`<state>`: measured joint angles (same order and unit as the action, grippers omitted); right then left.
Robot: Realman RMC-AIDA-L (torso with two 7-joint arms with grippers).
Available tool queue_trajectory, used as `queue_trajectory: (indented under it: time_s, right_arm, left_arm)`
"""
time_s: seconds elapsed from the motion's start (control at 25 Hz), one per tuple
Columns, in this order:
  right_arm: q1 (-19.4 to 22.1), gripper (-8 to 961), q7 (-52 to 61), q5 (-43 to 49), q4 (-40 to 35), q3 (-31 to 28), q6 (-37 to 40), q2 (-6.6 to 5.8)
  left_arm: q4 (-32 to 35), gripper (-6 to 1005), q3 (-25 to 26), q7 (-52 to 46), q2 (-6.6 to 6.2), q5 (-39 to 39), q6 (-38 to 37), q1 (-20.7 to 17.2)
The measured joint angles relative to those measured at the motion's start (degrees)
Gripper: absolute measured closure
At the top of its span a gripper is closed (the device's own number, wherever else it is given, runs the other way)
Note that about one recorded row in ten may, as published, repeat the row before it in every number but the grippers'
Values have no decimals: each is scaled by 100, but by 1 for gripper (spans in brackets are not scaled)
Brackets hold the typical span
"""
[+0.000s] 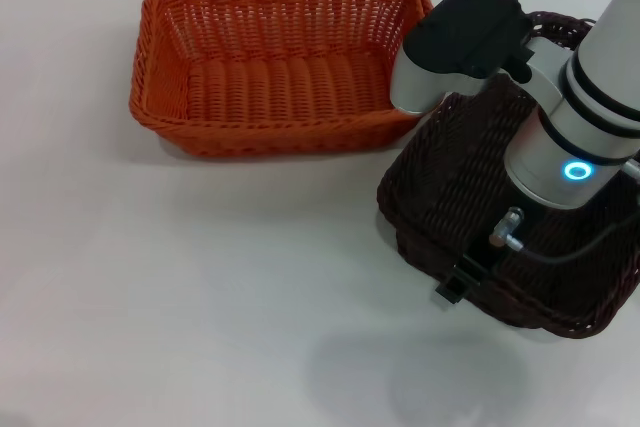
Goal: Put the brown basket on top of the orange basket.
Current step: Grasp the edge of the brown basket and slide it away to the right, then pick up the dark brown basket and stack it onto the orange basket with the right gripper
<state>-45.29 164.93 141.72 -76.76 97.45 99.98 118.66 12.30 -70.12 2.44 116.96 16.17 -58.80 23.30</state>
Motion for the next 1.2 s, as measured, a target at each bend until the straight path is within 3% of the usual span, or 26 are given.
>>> queue_trajectory:
  time_s: [0.04, 0.32, 0.56, 0.72, 1.0, 1.2]
  right_arm:
    - [1, 586, -6, 0, 1, 1, 4, 2]
    - [40, 636, -30, 5, -403, -74, 83, 9]
    - [40, 644, -29, 26, -1215, -642, 414, 0]
    - [-1, 703, -32, 160, -1651, -972, 613, -8]
    - [-121, 798, 23, 199, -2306, -1259, 945, -10]
    - [-255, 797, 113, 305, -2783, -1461, 1209, -10]
  left_arm:
    - [0, 305, -1, 0, 0, 0, 0, -3]
    - [20, 305, -12, 2, 5, 1, 0, -27]
    - [29, 305, -10, 2, 8, 0, 0, -43]
    - [26, 305, 12, 2, 10, 0, 0, -53]
    - [32, 305, 16, 2, 6, 1, -2, -54]
    - [36, 305, 16, 2, 4, 0, -1, -46]
